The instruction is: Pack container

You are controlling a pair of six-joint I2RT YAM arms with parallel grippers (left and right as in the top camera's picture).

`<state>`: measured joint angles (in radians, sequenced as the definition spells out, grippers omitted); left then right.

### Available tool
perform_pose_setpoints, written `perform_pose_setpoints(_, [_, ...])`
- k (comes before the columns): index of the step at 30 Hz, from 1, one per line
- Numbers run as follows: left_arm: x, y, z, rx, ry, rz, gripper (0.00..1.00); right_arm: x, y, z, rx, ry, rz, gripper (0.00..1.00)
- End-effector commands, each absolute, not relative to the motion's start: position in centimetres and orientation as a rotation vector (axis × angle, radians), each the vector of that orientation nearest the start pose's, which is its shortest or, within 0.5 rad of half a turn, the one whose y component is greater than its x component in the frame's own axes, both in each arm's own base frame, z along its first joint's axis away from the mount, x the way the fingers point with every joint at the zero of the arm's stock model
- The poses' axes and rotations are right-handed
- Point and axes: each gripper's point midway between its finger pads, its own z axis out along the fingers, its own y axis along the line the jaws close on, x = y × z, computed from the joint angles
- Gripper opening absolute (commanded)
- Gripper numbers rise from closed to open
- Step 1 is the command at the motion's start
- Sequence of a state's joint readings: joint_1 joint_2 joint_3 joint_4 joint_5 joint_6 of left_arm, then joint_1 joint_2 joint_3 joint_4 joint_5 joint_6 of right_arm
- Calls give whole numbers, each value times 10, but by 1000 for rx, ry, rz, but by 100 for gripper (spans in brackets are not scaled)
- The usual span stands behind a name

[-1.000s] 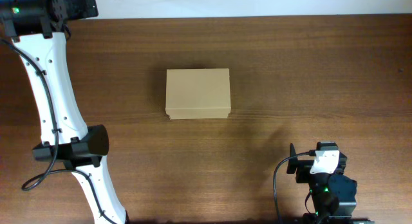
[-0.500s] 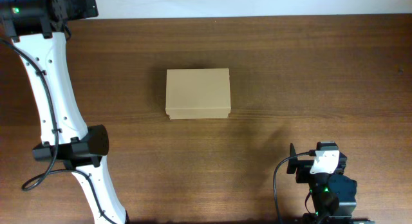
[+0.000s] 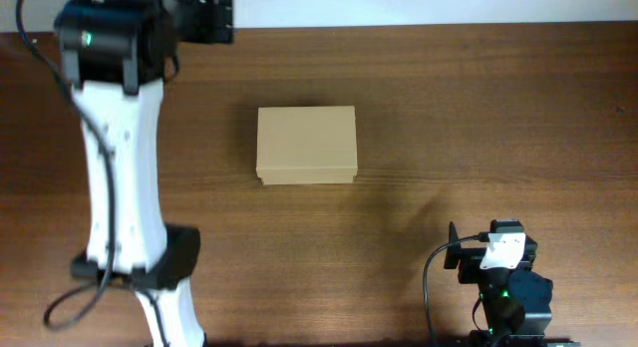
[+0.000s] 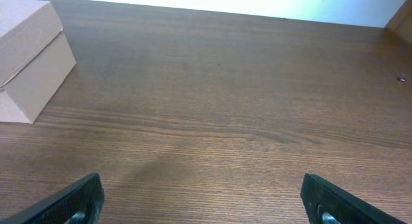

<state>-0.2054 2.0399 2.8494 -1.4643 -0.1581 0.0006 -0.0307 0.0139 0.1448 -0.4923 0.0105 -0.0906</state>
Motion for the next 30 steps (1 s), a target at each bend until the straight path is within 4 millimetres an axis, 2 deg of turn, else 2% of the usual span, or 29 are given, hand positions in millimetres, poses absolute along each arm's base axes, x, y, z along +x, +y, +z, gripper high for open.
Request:
perform_pose_setpoints(1, [413,-75,489,172,2011,42,100,221,-6,121,-67,1926,-86,99])
perform_pose_setpoints(3, [407,-77,518,158,1902,16,100,221,-6,121,-67,1926,-86,99])
perform_pose_setpoints(5, [399,-75,538,139,1817,2,100,221,-6,121,-67,1926,-86,99])
perform_pose_setpoints(7, [382,-67,559,106,1693,-11,100,221,-6,121,-67,1926,-86,99])
perform_pose_setpoints(12, [362,-61,574,71,1518,-39,100,221,-6,121,-67,1926,-86,99])
perform_pose_setpoints(15, [351,-59,574,49,1408,-55,100,221,-6,121,-67,1926,-86,99])
perform_pose_setpoints(18, [342,-49,562,-3,1302,-47,100,221,-6,121,-67,1926,-86,99])
perform_pose_setpoints(22, [324,-27,527,-102,1180,-10,100,221,-6,121,-67,1926,-86,99])
perform_pose_setpoints(28, [292,3,442,-151,1140,49,100,221,-6,121,-67,1926,-86,99])
perform_pose_setpoints(30, [283,8,420,-152,1147,63,100,221,-6,121,-67,1926,-86,99])
